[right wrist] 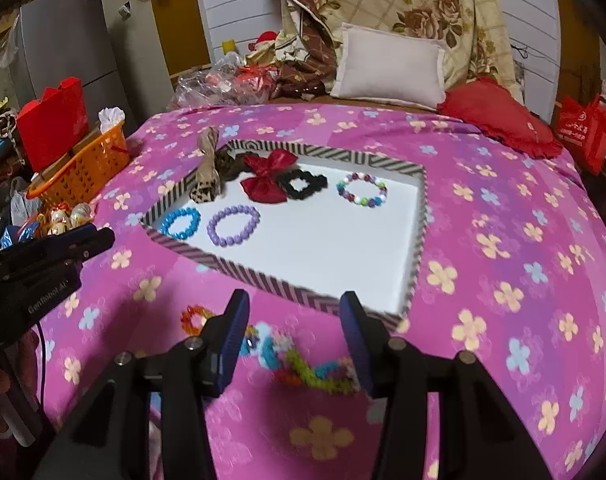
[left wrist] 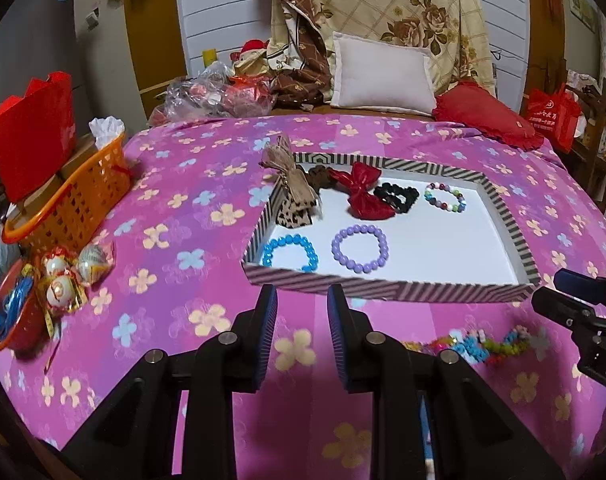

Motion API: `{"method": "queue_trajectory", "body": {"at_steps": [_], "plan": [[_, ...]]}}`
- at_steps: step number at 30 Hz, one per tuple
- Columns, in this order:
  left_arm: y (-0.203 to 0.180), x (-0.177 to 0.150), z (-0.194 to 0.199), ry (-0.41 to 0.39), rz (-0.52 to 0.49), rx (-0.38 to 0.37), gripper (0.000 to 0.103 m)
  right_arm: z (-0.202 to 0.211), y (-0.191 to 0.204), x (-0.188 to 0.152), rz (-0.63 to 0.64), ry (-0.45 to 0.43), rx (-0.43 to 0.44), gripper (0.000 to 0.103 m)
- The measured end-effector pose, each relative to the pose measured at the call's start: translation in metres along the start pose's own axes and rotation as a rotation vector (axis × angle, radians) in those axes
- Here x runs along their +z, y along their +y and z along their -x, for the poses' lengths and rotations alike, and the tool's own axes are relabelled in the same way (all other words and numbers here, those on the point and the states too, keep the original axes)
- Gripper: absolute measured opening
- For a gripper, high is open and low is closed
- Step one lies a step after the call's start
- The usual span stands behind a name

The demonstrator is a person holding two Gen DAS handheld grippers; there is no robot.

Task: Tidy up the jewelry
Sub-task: 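Withdraw both open tools toward the blue claw clip and pastel bracelets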

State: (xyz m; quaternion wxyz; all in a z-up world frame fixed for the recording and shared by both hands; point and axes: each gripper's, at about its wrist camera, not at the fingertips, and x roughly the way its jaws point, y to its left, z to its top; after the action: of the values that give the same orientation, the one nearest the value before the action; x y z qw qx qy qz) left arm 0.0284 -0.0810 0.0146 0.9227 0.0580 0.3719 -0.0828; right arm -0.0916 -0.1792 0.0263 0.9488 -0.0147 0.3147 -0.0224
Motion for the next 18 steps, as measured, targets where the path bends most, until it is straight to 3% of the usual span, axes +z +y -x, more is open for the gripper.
{"method": "queue_trajectory", "body": {"at_steps": [18], "plan": [[-0.013,-0.027,0.024,0.027,-0.017,-0.038,0.030,0.025,-0.031,-0.047,-0.020,0.038,-0.058,0.050]]}}
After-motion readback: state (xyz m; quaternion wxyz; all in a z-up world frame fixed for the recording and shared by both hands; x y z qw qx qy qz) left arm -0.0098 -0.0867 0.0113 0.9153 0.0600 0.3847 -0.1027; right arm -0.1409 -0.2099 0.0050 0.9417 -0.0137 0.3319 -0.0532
